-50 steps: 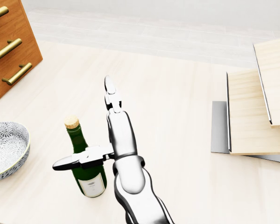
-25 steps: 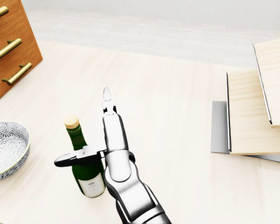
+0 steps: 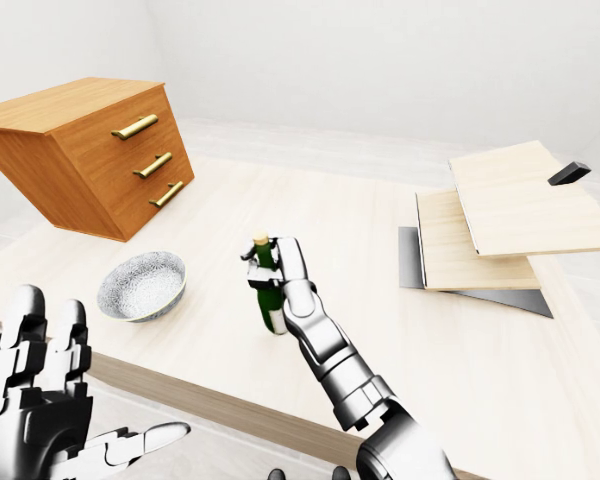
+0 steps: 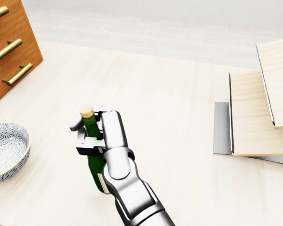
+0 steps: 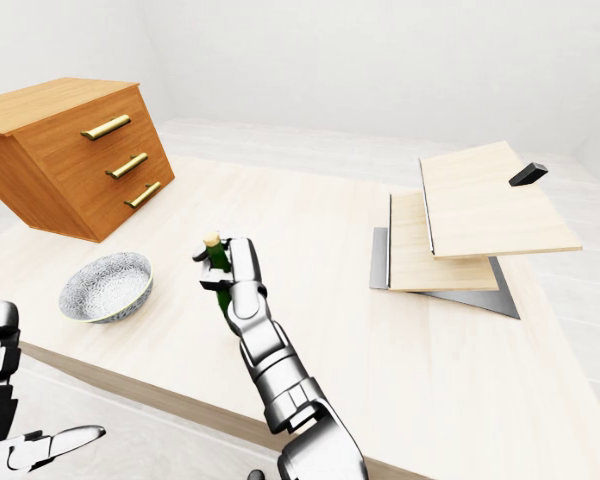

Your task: Put the wine bottle on the wine rack.

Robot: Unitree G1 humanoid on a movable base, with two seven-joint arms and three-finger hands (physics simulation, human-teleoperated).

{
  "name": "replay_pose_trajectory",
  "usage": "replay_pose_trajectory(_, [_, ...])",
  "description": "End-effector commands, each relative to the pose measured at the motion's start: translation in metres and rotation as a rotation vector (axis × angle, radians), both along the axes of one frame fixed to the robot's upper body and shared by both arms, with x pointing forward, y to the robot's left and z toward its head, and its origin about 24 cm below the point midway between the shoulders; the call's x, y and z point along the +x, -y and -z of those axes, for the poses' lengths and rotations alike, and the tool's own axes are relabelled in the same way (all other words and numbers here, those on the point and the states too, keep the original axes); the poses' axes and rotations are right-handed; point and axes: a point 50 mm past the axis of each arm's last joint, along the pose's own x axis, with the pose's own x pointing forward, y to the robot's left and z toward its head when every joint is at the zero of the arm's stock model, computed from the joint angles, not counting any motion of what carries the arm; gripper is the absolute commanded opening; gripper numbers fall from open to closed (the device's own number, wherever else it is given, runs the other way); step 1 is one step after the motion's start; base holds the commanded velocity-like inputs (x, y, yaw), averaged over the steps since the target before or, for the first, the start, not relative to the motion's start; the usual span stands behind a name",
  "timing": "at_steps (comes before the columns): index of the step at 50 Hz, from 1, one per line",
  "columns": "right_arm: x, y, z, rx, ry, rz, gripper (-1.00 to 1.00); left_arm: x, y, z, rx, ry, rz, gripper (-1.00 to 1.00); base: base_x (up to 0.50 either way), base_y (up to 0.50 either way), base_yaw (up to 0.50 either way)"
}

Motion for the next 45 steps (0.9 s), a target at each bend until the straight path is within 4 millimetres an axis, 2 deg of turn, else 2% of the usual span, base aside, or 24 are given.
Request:
replay_pose_trajectory(1, [0.000, 0.000, -0.001, 0.007, 0.002, 0.008, -0.91, 0.000, -0.001, 0.004, -0.011, -0.015, 0.004, 1.00, 0.00, 0.00, 0.00])
replay_pose_trajectory(3, [0.000, 0.000, 0.001, 0.005, -0.003, 0.008, -1.00, 0.000, -0.001, 0.004, -0.011, -0.017, 0.005, 1.00, 0.00, 0.00, 0.00])
replay_pose_trajectory(16, [0.001, 0.003, -0.014, 0.056, 0.042, 0.006, -1.00, 0.001, 0.001, 0.004, -0.011, -0.019, 0.009, 1.00, 0.00, 0.00, 0.00])
replay_pose_trajectory(24, [0.006, 0.010, -0.045, 0.154, 0.130, 0.019, -1.00, 0.002, 0.001, 0.003, -0.011, -0.013, 0.008, 1.00, 0.00, 0.00, 0.00])
replay_pose_trajectory(25, [0.009, 0.017, -0.056, 0.178, 0.165, 0.033, -1.00, 0.002, 0.001, 0.004, -0.013, -0.013, 0.009, 1.00, 0.00, 0.00, 0.00])
replay_pose_trajectory(31, [0.015, 0.033, -0.078, 0.216, 0.245, 0.069, -1.00, 0.002, 0.002, 0.003, -0.012, -0.012, 0.010, 1.00, 0.00, 0.00, 0.00])
replay_pose_trajectory(38, [0.019, 0.048, -0.094, 0.239, 0.304, 0.086, -1.00, 0.003, 0.002, 0.002, -0.013, -0.002, 0.008, 1.00, 0.00, 0.00, 0.00])
replay_pose_trajectory(40, [0.019, 0.054, -0.104, 0.265, 0.337, 0.091, -1.00, 0.004, 0.003, 0.001, -0.013, 0.003, 0.009, 1.00, 0.00, 0.00, 0.00])
replay_pose_trajectory(42, [0.017, 0.063, -0.127, 0.347, 0.405, 0.085, -1.00, 0.004, 0.004, -0.001, -0.010, 0.012, 0.008, 1.00, 0.00, 0.00, 0.00])
replay_pose_trajectory(45, [0.020, 0.074, -0.144, 0.386, 0.450, 0.118, -1.00, 0.005, 0.005, -0.003, -0.006, 0.018, 0.010, 1.00, 0.00, 0.00, 0.00])
